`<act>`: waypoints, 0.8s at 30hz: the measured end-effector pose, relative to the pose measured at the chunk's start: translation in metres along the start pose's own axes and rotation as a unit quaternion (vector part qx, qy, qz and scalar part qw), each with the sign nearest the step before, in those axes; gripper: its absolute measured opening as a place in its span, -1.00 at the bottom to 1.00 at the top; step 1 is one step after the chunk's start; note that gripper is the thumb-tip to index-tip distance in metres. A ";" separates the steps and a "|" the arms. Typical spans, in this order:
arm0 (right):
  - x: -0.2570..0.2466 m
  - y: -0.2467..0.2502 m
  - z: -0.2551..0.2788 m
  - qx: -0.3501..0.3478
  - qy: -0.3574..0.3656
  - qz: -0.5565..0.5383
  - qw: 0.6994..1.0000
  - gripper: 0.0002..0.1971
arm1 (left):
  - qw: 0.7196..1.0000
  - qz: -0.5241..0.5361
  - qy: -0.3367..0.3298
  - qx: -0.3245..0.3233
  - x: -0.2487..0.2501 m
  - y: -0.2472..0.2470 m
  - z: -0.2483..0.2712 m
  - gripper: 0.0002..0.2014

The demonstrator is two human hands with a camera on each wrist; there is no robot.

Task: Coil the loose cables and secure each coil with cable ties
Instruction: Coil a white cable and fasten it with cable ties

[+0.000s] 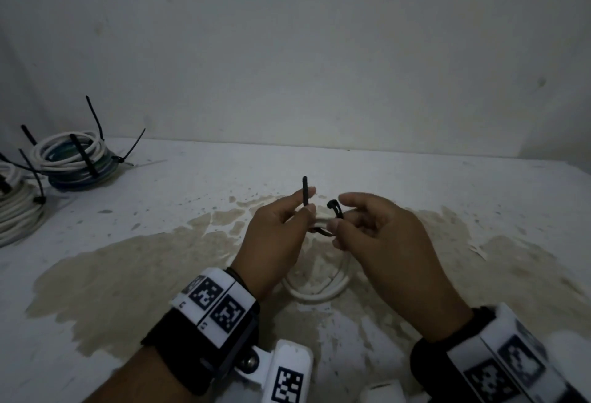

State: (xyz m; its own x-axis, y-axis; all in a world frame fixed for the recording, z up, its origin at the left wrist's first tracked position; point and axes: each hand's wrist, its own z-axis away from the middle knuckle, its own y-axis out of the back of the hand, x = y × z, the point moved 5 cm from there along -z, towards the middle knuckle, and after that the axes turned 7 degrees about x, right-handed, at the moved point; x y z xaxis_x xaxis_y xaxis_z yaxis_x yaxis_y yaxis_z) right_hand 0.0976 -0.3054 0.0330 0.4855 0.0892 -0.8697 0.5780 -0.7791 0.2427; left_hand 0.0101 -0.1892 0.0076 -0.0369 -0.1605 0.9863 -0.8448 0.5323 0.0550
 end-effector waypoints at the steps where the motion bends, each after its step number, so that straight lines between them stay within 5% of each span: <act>1: 0.000 0.000 0.000 0.009 0.005 0.001 1.000 -0.76 | 1.000 -0.004 -0.007 0.003 0.001 0.000 0.000 -0.75; 13: -0.006 0.011 0.001 0.095 0.060 0.034 0.993 -0.81 | 0.986 -0.124 -0.112 -0.006 0.014 -0.011 0.011 -0.76; 24: -0.005 0.011 0.000 0.089 0.085 0.038 0.992 -0.82 | 0.983 -0.119 -0.141 -0.015 0.017 -0.013 0.015 -0.77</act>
State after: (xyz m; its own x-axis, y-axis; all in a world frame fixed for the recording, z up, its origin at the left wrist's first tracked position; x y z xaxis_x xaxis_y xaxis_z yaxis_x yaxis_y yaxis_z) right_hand 0.1019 -0.3144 0.0401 0.6353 0.1182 -0.7632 0.4180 -0.8836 0.2111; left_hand 0.0122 -0.2110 0.0211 0.0097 -0.5060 0.8625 -0.8310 0.4757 0.2884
